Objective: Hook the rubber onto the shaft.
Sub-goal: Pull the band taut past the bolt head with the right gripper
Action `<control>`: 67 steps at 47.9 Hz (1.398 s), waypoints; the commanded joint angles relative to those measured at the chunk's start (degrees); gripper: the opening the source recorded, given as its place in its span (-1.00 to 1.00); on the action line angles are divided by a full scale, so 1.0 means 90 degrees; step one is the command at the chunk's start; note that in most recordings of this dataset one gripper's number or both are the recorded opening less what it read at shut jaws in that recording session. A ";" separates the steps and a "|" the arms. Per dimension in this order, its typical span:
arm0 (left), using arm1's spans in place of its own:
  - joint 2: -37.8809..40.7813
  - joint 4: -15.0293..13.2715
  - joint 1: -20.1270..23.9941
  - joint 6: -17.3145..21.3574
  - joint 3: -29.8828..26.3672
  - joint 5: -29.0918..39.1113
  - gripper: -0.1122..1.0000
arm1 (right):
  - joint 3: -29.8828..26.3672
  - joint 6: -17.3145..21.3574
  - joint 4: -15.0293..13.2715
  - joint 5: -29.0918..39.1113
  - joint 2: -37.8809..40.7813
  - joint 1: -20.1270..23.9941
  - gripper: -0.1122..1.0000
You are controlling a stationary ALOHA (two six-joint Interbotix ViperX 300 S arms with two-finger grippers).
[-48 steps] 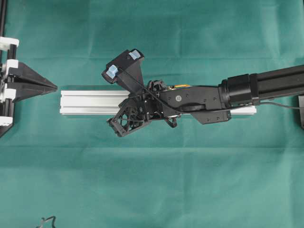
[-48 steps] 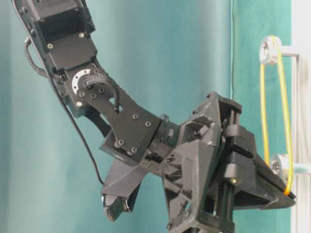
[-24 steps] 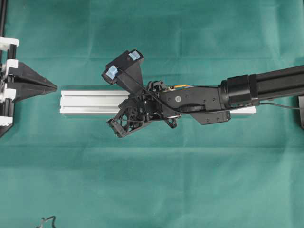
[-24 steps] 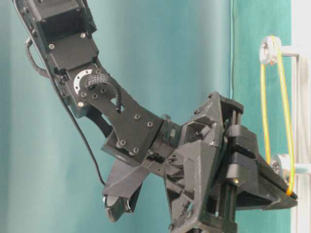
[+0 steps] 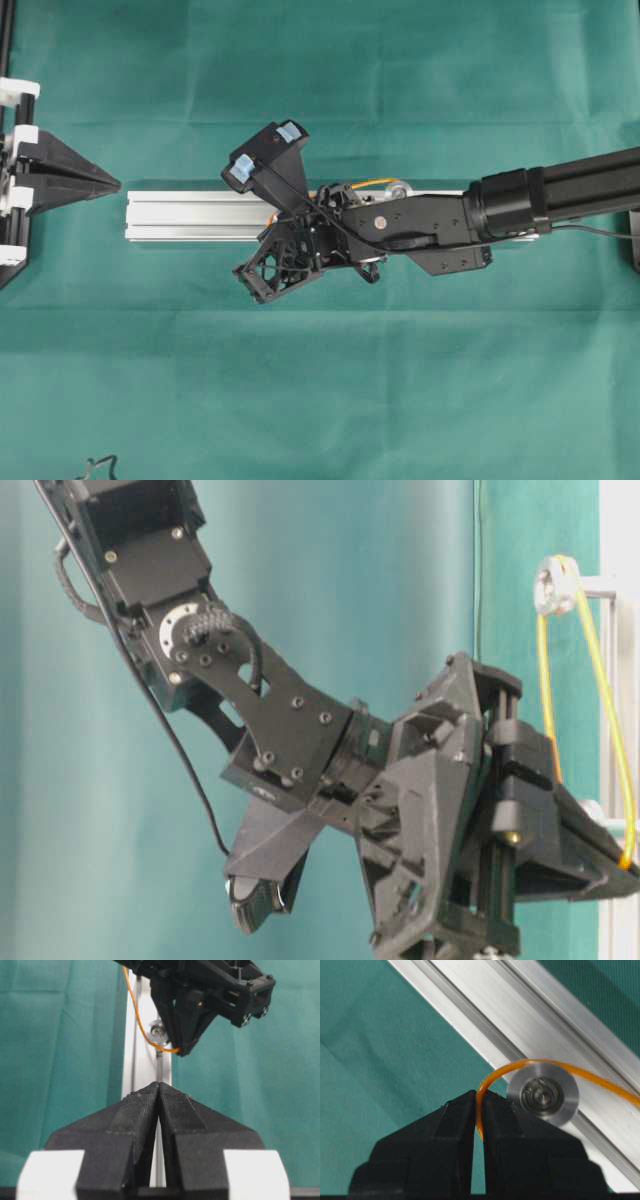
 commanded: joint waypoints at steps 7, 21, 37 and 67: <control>0.0049 -0.0010 -0.0010 -0.0010 -0.0205 -0.0039 -0.80 | 0.0195 0.0020 0.0020 0.0000 -0.0498 0.0029 -0.68; 0.0049 -0.0010 -0.0010 -0.0010 -0.0205 -0.0039 -0.80 | 0.0547 0.0020 0.0010 0.0000 -0.0771 0.0029 -0.68; 0.0049 -0.0010 -0.0010 -0.0010 -0.0205 -0.0039 -0.80 | 0.0791 0.0020 0.0020 0.0000 -0.0967 0.0029 -0.68; 0.0049 -0.0010 -0.0010 -0.0010 -0.0215 -0.0039 -0.80 | 0.0977 -0.0059 -0.0020 0.0000 -0.1104 0.0029 -0.68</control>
